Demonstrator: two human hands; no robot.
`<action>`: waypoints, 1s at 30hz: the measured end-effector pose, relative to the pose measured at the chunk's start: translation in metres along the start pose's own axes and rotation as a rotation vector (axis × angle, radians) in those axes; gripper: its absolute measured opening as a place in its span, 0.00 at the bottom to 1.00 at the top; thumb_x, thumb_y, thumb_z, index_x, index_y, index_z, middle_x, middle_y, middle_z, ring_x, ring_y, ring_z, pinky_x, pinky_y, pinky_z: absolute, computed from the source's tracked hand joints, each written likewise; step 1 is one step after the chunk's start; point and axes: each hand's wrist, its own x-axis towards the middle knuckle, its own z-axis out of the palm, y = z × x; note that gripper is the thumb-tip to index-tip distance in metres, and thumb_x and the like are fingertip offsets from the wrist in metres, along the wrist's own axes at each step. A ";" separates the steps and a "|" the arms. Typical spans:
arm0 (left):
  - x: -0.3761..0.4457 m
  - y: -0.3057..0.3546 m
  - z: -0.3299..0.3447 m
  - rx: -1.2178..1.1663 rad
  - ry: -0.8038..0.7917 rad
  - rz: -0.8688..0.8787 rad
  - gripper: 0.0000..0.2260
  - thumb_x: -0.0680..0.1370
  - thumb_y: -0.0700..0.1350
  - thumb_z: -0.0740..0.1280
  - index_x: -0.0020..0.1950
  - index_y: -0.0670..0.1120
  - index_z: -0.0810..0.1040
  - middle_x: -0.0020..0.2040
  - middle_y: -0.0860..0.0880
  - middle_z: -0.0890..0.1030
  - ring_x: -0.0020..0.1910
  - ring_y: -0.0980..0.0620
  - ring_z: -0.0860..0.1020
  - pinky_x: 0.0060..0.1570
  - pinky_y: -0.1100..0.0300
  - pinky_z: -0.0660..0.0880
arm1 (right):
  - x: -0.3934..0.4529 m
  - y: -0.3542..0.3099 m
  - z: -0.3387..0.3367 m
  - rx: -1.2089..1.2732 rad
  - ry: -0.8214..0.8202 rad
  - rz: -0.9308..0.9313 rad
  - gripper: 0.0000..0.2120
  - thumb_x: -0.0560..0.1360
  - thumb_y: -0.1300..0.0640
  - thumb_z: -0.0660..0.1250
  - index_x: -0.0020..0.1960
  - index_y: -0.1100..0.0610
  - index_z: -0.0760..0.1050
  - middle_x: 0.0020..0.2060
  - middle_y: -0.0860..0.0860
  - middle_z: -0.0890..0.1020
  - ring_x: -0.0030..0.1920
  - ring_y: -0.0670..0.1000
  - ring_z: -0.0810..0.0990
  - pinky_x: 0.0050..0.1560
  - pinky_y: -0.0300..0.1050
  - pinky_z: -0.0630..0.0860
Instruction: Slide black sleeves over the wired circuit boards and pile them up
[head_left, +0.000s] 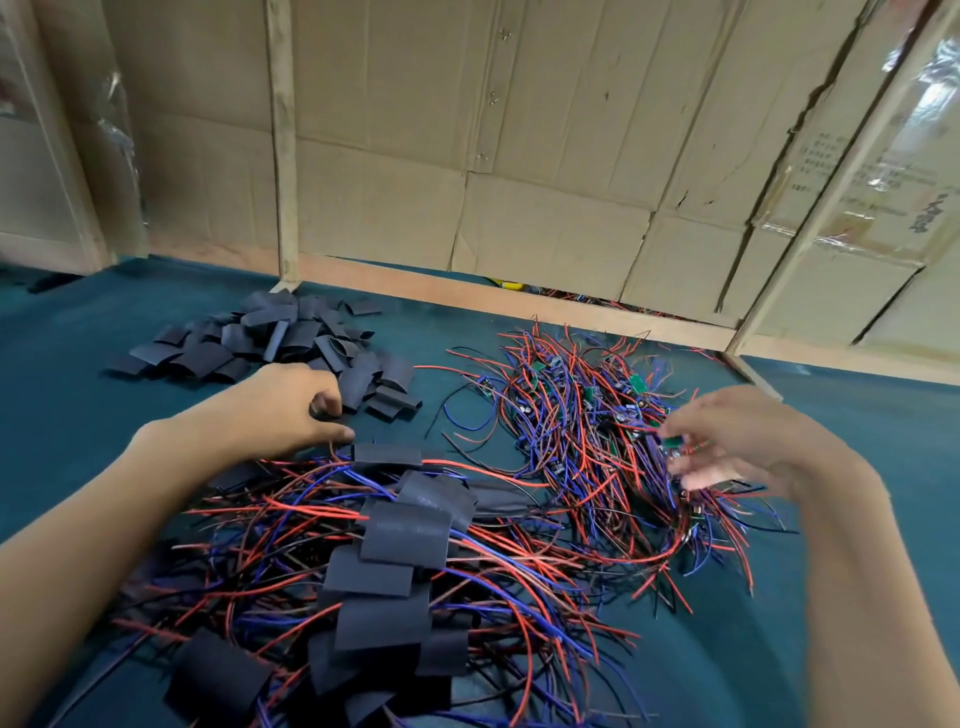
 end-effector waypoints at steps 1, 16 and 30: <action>-0.001 0.000 -0.003 -0.001 -0.026 -0.024 0.13 0.72 0.60 0.74 0.47 0.54 0.76 0.46 0.54 0.78 0.47 0.53 0.76 0.47 0.60 0.70 | -0.001 -0.001 -0.002 0.105 0.015 -0.012 0.07 0.73 0.66 0.72 0.48 0.68 0.76 0.30 0.56 0.75 0.32 0.59 0.85 0.32 0.48 0.82; -0.005 -0.002 -0.022 0.049 -0.034 -0.137 0.20 0.73 0.44 0.72 0.65 0.49 0.80 0.56 0.48 0.73 0.57 0.48 0.76 0.55 0.59 0.71 | -0.040 -0.038 -0.005 0.896 0.003 -0.440 0.10 0.74 0.69 0.67 0.54 0.62 0.73 0.35 0.55 0.84 0.38 0.55 0.85 0.43 0.47 0.83; -0.057 0.101 -0.094 -0.780 0.322 0.283 0.25 0.69 0.42 0.79 0.63 0.59 0.79 0.51 0.59 0.85 0.52 0.61 0.83 0.56 0.72 0.74 | -0.100 -0.085 0.021 1.170 -0.331 -0.762 0.24 0.68 0.73 0.63 0.64 0.67 0.74 0.44 0.59 0.85 0.49 0.56 0.86 0.53 0.47 0.82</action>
